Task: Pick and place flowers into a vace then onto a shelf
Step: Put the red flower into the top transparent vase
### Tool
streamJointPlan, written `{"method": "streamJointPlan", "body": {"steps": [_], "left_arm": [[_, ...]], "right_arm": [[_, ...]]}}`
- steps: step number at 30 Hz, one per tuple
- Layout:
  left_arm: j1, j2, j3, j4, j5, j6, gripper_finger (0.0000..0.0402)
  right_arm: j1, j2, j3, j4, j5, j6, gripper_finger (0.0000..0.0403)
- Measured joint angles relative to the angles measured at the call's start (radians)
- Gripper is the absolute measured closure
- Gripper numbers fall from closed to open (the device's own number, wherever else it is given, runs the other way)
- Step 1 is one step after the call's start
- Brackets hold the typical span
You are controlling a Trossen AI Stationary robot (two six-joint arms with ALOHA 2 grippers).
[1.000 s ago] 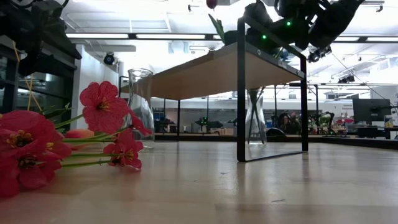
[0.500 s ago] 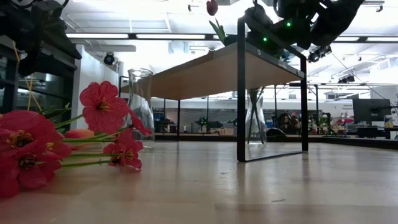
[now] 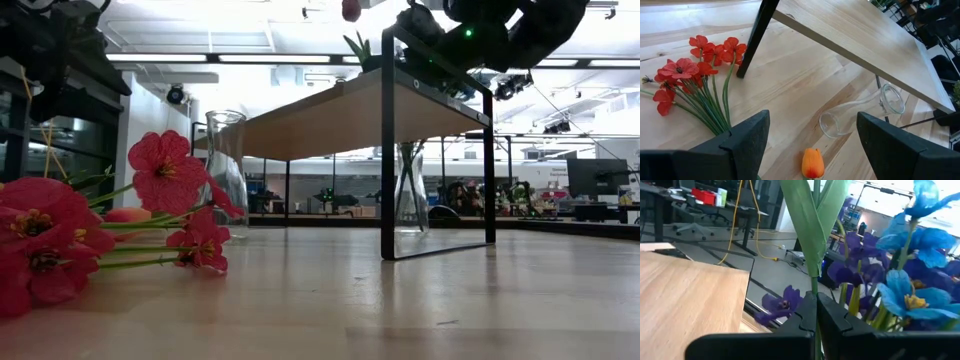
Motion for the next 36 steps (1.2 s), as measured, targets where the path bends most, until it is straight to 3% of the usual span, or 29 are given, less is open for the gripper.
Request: {"method": "streamJointPlan", "body": {"steps": [18, 36], "left_arm": [[0.0, 0.0, 0.0, 0.0, 0.0, 0.0, 0.0069], [0.0, 0.0, 0.0, 0.0, 0.0, 0.0, 0.0069]], "right_arm": [[0.055, 0.0, 0.0, -0.052, 0.062, 0.084, 0.0396], [0.085, 0.0, 0.0, -0.052, 0.072, 0.119, 0.0315]]}}
